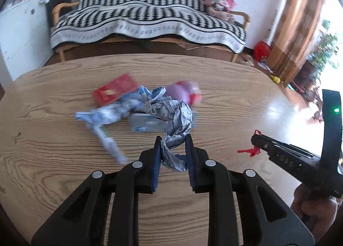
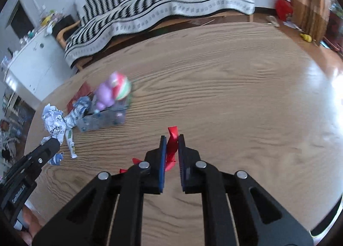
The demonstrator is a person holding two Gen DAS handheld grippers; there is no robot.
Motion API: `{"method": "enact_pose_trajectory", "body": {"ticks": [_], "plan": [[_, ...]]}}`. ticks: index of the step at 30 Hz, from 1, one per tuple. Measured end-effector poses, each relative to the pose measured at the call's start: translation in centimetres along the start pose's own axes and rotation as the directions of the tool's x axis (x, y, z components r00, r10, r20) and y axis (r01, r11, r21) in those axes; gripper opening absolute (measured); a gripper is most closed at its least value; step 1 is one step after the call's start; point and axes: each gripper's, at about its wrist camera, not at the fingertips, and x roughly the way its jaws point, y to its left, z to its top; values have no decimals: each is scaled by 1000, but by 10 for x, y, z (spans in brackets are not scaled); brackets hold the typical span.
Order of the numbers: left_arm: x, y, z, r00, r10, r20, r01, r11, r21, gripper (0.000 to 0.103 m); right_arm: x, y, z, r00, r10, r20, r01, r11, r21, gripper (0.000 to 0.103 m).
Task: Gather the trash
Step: 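Carry both items over the black bin and open both tools to drop them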
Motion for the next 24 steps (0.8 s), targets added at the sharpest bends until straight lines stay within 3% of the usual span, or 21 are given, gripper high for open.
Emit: {"method": "enact_pose_trajectory", "body": {"ticks": [5,11,20,24], "plan": [[0,-63,-10,996,-91,-10,92,992,88,21,-50,-67,-15,997,-55,54,51,997,65,11],[3,-161,-27,976,-211,-47,216,952,217,21,-103,-164,-46,983,-157,92,137,973,188,11],[3,-311,-84,925,-359,-125,377,825,422,21,-172,-320,-128,943,-323,82,255,859,443,11],[5,-370,-119,892,-414,-180,445,744,498,21,-190,-380,-173,924,-381,40,300,784,543,11]]}}
